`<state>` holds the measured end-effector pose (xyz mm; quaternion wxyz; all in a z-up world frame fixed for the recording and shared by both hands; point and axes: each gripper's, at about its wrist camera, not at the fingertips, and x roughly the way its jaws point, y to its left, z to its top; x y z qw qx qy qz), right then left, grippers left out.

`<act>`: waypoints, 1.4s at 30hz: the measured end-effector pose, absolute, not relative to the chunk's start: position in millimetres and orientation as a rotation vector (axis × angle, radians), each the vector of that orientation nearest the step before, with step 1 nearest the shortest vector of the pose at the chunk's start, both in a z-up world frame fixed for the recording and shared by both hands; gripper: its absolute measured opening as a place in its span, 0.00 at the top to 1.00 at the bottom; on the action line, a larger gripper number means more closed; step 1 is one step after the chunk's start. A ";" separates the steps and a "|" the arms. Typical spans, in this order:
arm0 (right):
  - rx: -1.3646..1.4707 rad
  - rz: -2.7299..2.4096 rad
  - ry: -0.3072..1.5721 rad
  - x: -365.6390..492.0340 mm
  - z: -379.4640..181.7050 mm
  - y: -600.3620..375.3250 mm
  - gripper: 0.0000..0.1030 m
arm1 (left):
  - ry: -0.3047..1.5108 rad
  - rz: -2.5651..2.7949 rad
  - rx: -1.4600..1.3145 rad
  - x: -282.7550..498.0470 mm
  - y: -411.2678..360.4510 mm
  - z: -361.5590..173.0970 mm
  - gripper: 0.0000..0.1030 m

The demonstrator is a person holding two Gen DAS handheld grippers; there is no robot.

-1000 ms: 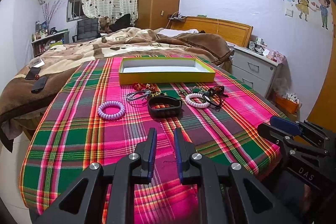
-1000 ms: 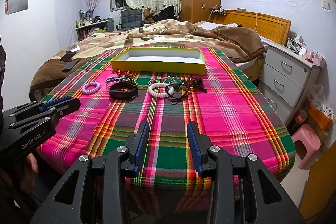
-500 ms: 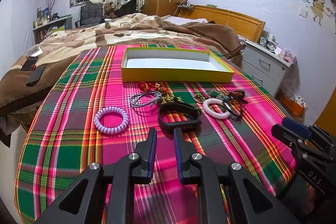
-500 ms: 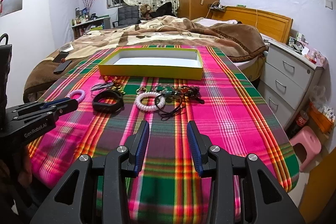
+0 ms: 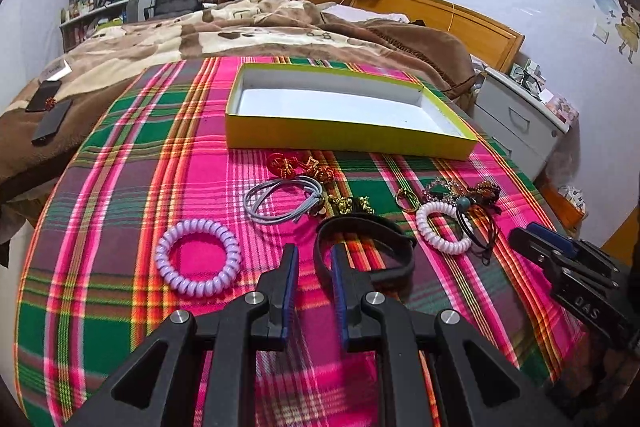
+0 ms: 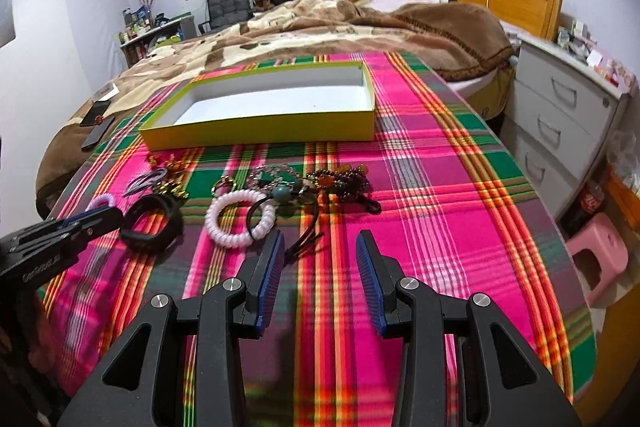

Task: Organize jewelry
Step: 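Grasp the black band with the left gripper while the right gripper grasps the black cord with teal bead, then carry both held items into the yellow box and open both grippers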

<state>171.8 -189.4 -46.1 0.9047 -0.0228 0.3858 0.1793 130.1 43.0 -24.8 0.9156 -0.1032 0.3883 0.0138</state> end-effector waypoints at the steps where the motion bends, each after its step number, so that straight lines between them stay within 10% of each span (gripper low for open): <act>1: -0.043 0.373 0.810 176.7 -48.1 -188.7 0.63 | 0.804 0.026 -0.216 131.5 42.8 -25.6 0.85; 10: -0.057 0.392 0.885 201.6 -62.2 -177.5 0.68 | 0.845 0.002 -0.238 146.3 43.7 -31.8 0.84; 17: -0.100 0.378 0.890 207.2 -62.7 -171.4 0.97 | 0.877 0.009 -0.208 154.0 40.6 -33.6 0.84; 42: -0.058 0.446 0.798 168.1 -25.8 -177.7 0.98 | 0.822 -0.015 -0.145 116.9 28.6 -14.2 0.96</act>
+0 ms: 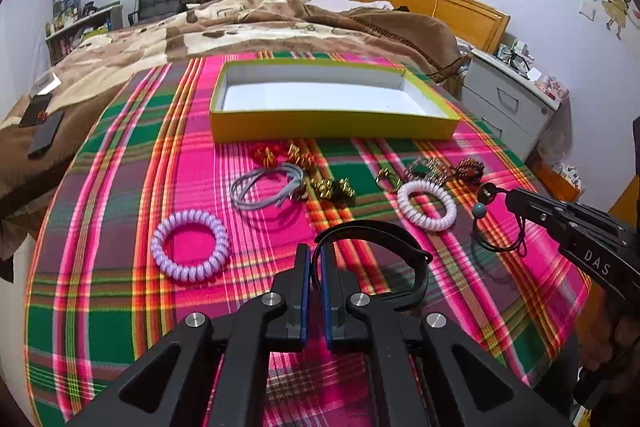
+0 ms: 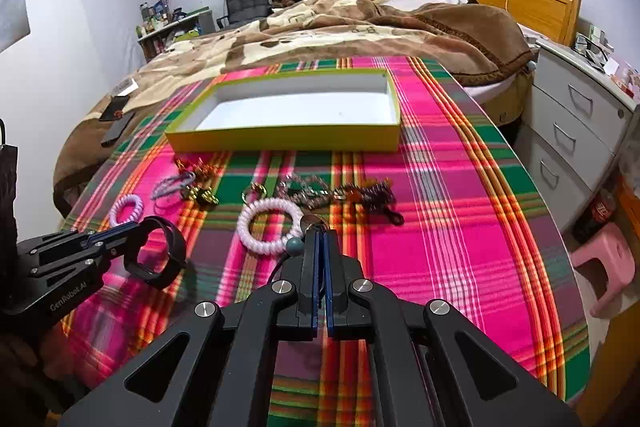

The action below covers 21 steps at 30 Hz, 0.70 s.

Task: Organize jewelry
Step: 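Carry both held items into the yellow box and open both grippers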

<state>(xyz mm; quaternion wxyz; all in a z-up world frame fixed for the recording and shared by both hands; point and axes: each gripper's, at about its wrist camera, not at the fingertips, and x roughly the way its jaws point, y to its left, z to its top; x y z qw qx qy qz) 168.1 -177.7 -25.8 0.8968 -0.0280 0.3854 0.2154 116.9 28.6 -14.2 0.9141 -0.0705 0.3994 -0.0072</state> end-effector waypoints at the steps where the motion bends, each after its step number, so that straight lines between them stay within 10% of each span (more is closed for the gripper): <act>1: -0.056 0.451 0.795 169.2 -23.8 -177.5 0.98 | 0.817 -0.018 -0.142 117.8 28.3 -11.4 0.96; 21: -0.073 0.487 0.725 273.6 8.5 -143.3 0.98 | 0.724 -0.004 -0.065 225.8 60.1 38.6 0.96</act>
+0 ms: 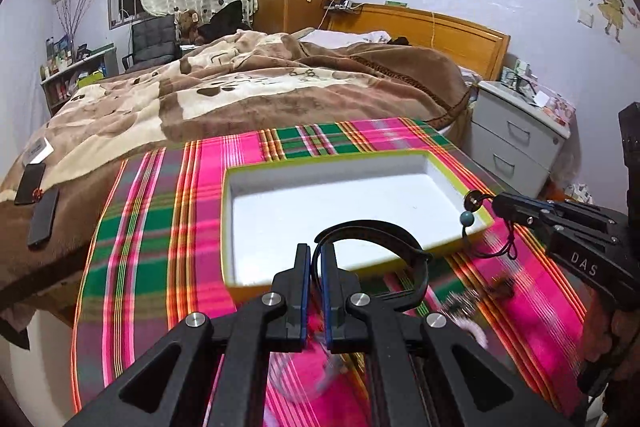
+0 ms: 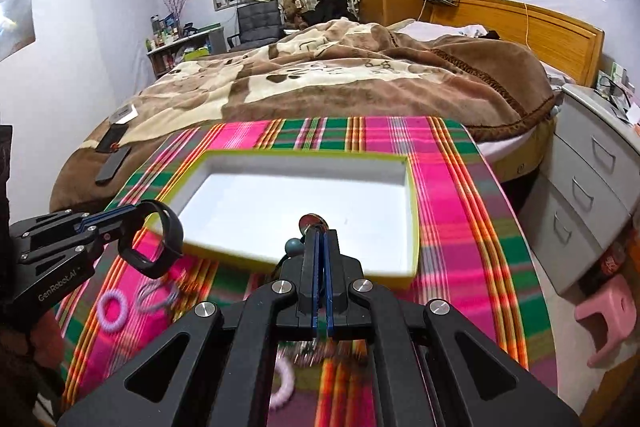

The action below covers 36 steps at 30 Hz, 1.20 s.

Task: Organize jewelry
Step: 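Carry both held items into the yellow box and open both grippers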

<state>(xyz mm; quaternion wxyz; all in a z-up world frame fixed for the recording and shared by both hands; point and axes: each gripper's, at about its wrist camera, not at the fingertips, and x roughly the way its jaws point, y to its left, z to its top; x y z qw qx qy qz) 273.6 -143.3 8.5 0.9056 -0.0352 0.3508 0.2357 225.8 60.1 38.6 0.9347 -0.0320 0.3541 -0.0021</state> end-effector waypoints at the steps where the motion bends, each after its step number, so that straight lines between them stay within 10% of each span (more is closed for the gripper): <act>1: -0.072 0.480 0.731 284.3 7.1 -141.2 0.98 | 0.729 -0.002 -0.065 234.9 63.3 37.3 0.96; 28: -0.104 0.407 0.887 416.3 -48.2 -130.0 0.98 | 0.872 0.128 -0.078 362.6 119.2 -26.6 0.95; 36: -0.109 0.411 0.875 406.8 -44.2 -132.9 0.76 | 0.820 0.119 -0.100 351.2 121.3 -12.3 0.95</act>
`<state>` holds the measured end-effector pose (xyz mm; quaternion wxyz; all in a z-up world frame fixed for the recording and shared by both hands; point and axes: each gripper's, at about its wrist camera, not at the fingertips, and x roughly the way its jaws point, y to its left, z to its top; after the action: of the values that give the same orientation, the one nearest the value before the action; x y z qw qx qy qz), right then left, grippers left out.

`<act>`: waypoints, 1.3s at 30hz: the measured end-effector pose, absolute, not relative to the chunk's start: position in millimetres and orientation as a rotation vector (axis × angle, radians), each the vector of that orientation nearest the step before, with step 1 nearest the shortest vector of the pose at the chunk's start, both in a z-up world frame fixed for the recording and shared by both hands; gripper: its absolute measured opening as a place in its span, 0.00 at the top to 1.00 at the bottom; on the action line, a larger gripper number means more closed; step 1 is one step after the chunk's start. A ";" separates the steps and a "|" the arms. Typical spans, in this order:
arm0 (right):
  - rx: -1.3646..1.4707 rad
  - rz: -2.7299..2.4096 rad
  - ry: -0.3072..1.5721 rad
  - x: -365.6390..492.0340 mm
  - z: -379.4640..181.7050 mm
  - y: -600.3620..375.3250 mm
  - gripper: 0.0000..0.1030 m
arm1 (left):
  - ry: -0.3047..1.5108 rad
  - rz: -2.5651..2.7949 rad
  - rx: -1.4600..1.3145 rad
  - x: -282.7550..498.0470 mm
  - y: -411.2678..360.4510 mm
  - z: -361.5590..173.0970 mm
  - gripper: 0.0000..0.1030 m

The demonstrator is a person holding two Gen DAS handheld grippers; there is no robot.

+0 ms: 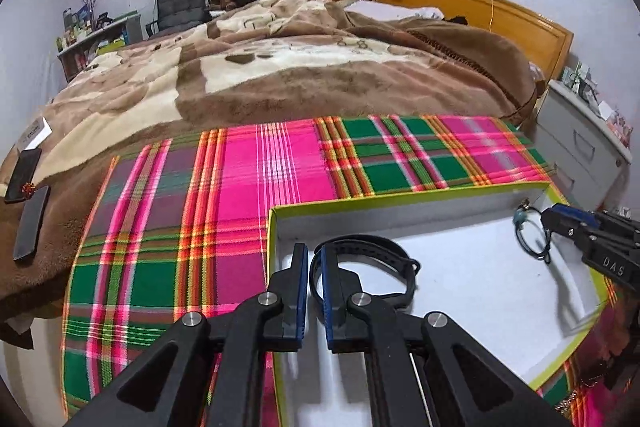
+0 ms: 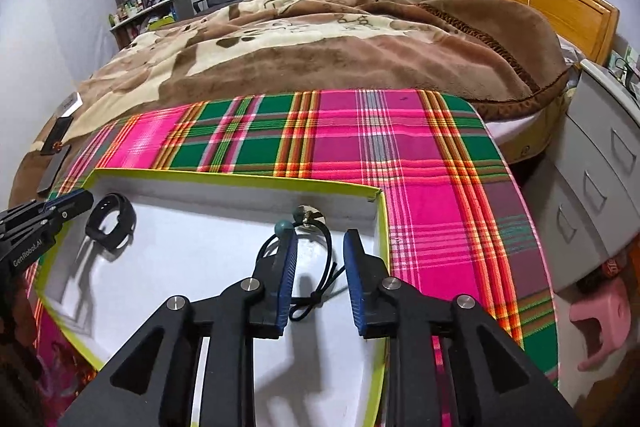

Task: Organize jewelry
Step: 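Carry both held items into the yellow box and open both grippers, then withdraw both grippers from the box back toward the jewelry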

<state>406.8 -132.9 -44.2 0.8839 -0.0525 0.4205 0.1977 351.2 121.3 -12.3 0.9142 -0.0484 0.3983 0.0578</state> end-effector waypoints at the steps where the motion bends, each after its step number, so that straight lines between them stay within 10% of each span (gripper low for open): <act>1: -0.112 0.412 0.870 405.5 -42.3 -132.7 0.76 | 0.810 0.117 -0.099 348.2 121.0 -8.8 0.95; 39: -0.031 0.482 0.681 143.4 -7.7 -196.9 0.75 | 0.598 0.011 -0.103 79.0 49.3 30.8 0.95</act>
<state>143.3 -196.9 -7.7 0.9141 -0.0149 0.3309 0.2340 79.0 49.3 30.8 0.9544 -0.0505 0.2942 0.0055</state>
